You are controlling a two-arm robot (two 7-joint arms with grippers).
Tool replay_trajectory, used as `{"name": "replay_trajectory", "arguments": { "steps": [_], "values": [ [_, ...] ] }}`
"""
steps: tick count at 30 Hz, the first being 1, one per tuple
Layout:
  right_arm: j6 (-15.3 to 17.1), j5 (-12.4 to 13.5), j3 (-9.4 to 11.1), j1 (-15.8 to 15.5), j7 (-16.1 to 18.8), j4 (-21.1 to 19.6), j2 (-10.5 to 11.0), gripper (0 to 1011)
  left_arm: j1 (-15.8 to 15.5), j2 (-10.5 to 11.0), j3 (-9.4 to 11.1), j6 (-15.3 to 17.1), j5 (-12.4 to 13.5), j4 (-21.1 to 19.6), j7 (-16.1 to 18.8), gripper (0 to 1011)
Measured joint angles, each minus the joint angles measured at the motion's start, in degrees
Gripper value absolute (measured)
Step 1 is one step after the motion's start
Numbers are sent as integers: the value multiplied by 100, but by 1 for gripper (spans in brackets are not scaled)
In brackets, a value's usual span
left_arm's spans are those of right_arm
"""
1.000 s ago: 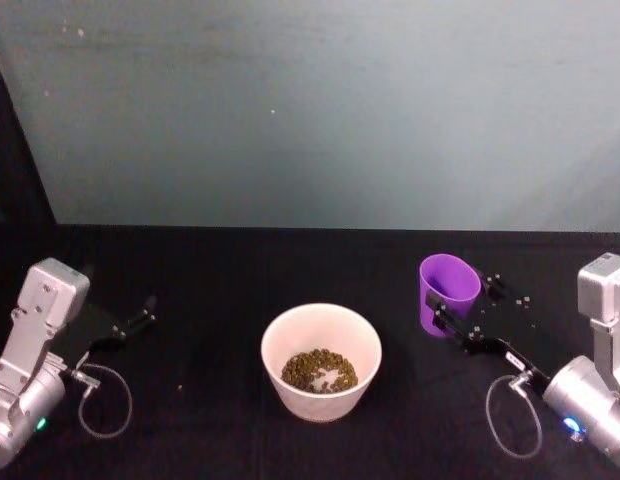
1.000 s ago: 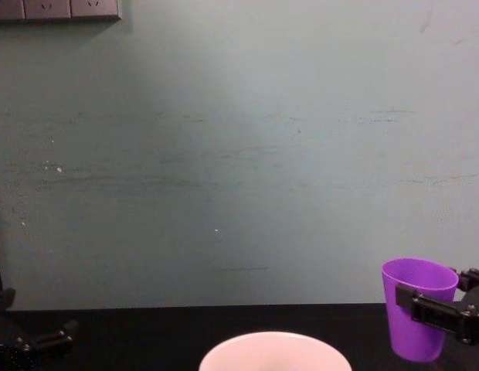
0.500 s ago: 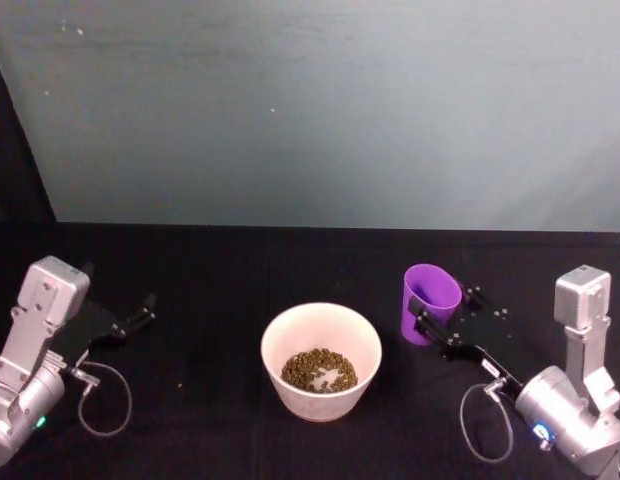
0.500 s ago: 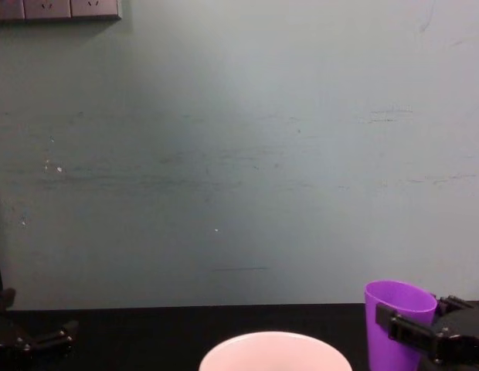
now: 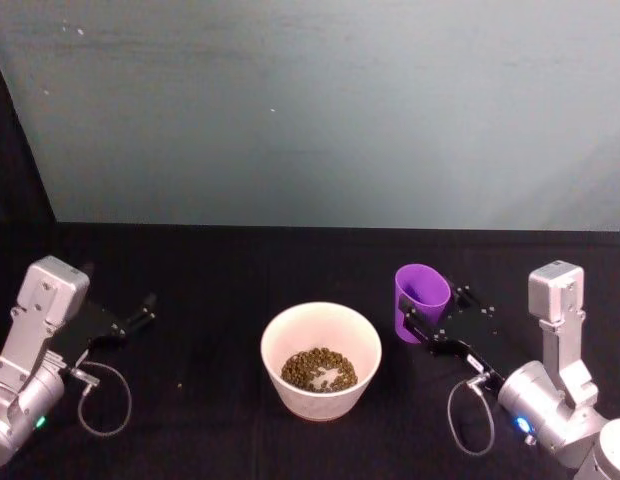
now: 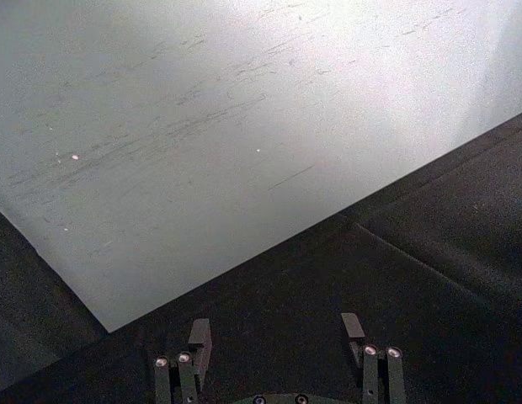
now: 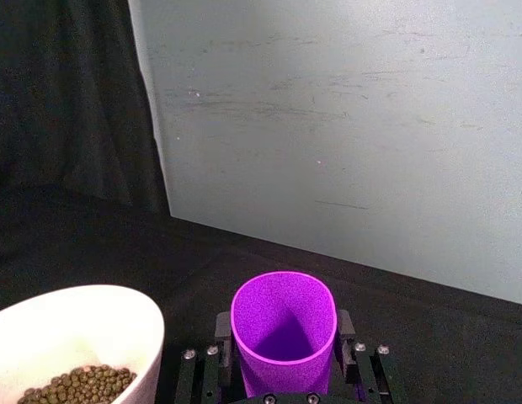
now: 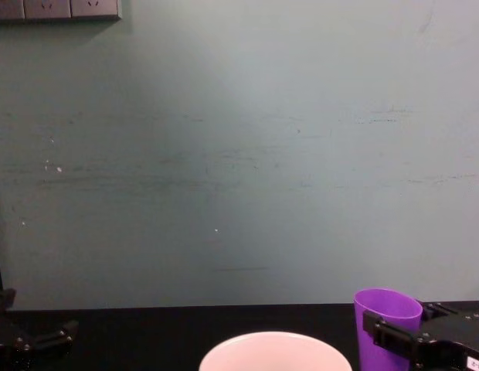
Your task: Pick up the cup and pour the mung beans from the cup into the bowl.
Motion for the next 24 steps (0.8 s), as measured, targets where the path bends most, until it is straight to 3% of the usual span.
{"name": "replay_trajectory", "arguments": {
  "steps": [13,24],
  "values": [
    [-6,135,-45,62,41,146,-42,715,0,0,0,0,0,0,0,1000],
    [-23,293,-44,-115,127,14,30,715,0,0,0,0,0,0,0,1000]
  ]
}}
